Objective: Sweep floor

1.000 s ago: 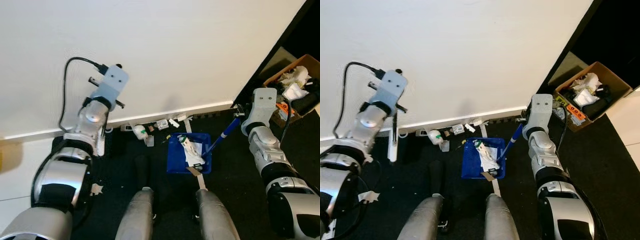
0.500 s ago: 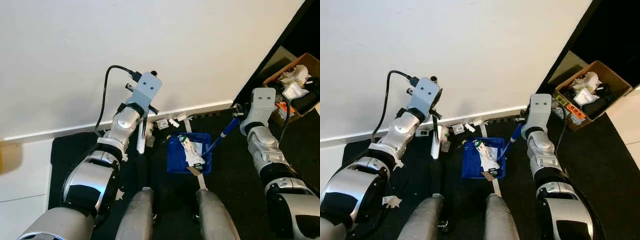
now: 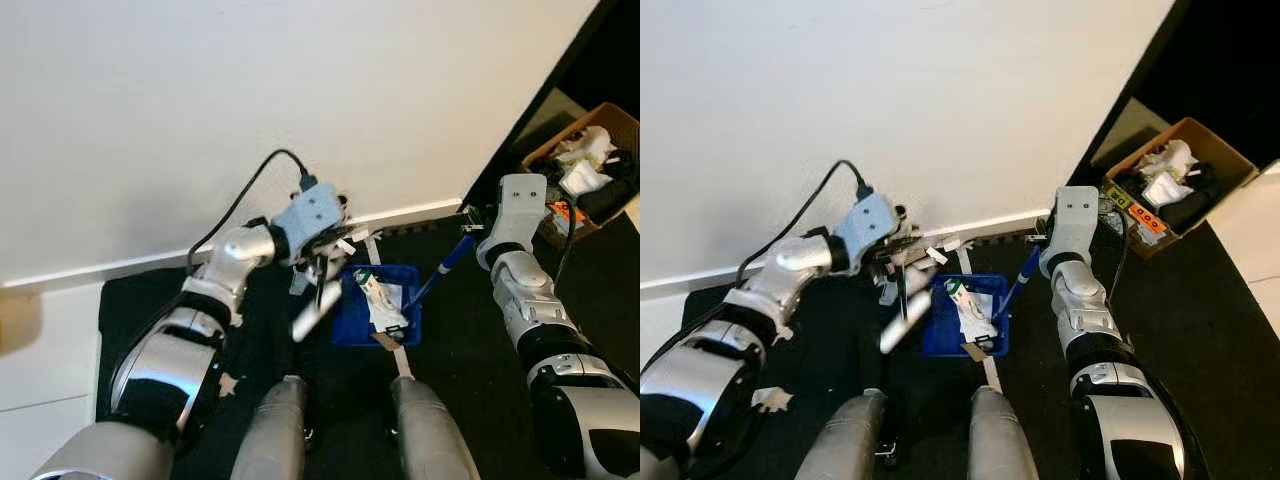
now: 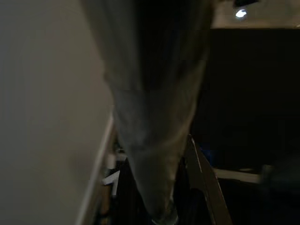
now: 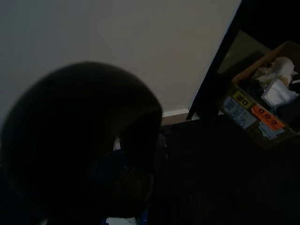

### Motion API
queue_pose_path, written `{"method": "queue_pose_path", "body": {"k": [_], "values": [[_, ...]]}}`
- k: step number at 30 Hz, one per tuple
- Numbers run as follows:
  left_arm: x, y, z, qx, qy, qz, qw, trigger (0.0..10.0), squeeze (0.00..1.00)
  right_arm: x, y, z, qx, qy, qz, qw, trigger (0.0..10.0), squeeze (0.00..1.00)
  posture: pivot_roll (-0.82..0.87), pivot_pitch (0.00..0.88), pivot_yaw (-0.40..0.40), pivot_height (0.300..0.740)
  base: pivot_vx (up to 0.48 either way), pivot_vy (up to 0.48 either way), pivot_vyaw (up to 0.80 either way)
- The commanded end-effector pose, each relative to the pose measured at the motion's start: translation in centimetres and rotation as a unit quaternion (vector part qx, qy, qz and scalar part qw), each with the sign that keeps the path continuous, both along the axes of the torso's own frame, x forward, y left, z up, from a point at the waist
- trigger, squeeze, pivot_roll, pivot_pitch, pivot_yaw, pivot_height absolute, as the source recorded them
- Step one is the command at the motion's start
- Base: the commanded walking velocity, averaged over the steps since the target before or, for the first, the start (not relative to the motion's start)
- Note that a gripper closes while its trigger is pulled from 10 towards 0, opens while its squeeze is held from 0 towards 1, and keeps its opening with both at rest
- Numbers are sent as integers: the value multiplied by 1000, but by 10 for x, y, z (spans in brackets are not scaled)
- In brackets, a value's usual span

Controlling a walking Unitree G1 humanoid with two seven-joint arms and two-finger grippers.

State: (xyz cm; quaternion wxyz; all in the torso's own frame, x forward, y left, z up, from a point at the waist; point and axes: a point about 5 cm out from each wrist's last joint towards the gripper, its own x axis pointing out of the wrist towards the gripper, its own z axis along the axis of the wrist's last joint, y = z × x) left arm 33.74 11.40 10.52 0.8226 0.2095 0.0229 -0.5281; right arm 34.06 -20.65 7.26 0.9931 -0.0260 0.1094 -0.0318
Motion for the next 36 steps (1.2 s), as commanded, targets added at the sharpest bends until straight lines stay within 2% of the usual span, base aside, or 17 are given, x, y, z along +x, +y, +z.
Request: {"method": "queue_pose_path", "body": {"k": [1, 4, 5, 6, 7, 10, 12, 14, 16, 18, 19, 20, 22, 25, 28, 31, 36], "values": [[4, 6, 16, -23, -16, -2, 1000, 10000, 0, -9, -4, -15, -11, 39, -5, 999, 10000, 0, -14, 162, 15, 740, 0, 0, 0], [8, 15, 62, -38, -39, -37, 998, 10000, 0, -7, -3, -14, -11, 38, -2, 999, 10000, 0, -8, 153, 12, 740, 0, 0, 0], [8, 15, 62, -38, -39, -37, 998, 10000, 0, -7, -3, -14, -11, 38, -2, 999, 10000, 0, -8, 153, 12, 740, 0, 0, 0], [13, 22, 93, -50, -75, -30, 995, 10000, 0, -6, -2, -13, -11, 37, -1, 999, 10000, 0, -4, 149, 9, 740, 0, 0, 0], [13, 22, 93, -50, -75, -30, 995, 10000, 0, -6, -2, -13, -11, 37, -1, 999, 10000, 0, -4, 149, 9, 740, 0, 0, 0], [29, 34, 130, -101, -144, 34, 984, 10000, 0, -5, -1, -13, -10, 38, 2, 999, 10000, 0, 2, 143, 5, 740, 0, 0, 0], [33, 40, 136, -107, -154, 57, 981, 10000, 0, -5, 1, -13, -10, 38, 4, 999, 10000, 0, 4, 141, 5, 740, 0, 0, 0], [36, 45, 135, -97, -155, 70, 981, 10000, 0, -4, 2, -13, -9, 37, 5, 999, 10000, 0, 4, 138, 6, 740, 0, 0, 0], [33, 54, 108, -23, -127, 76, 989, 10000, 0, -4, 5, -13, -8, 37, 9, 999, 10000, 0, 2, 138, 7, 740, 0, 0, 0], [33, 54, 108, -23, -127, 76, 989, 10000, 0, -4, 5, -13, -8, 37, 9, 999, 10000, 0, 2, 138, 7, 740, 0, 0, 0], [32, 54, 90, 2, -120, 100, 988, 10000, 0, -4, 5, -13, -8, 38, 10, 999, 10000, 0, -1, 141, 6, 740, 0, 0, 0], [32, 54, 90, 2, -120, 100, 988, 10000, 0, -4, 5, -13, -8, 38, 10, 999, 10000, 0, -1, 141, 6, 740, 0, 0, 0], [30, 50, 68, 23, -107, 122, 987, 10000, 0, -4, 5, -14, -9, 39, 11, 999, 10000, 0, -6, 150, 4, 740, 0, 0, 0], [27, 45, 49, 51, -97, 124, 986, 10000, 0, -4, 4, -14, -11, 39, 11, 999, 10000, 0, -10, 157, 5, 740, 0, 0, 0], [27, 44, 43, 56, -97, 134, 985, 10000, 0, -5, 3, -14, -12, 39, 10, 999, 10000, 0, -13, 161, 6, 740, 0, 0, 0], [31, 44, 34, 90, -148, 190, 966, 10000, 0, -5, 1, -12, -15, 35, 8, 999, 10000, 0, -27, 174, 9, 740, 0, 0, 0], [32, 45, 29, 95, -178, 231, 952, 10000, 0, -6, -1, -11, -16, 31, 7, 999, 10000, 0, -37, 190, 7, 740, 0, 0, 0]]}}
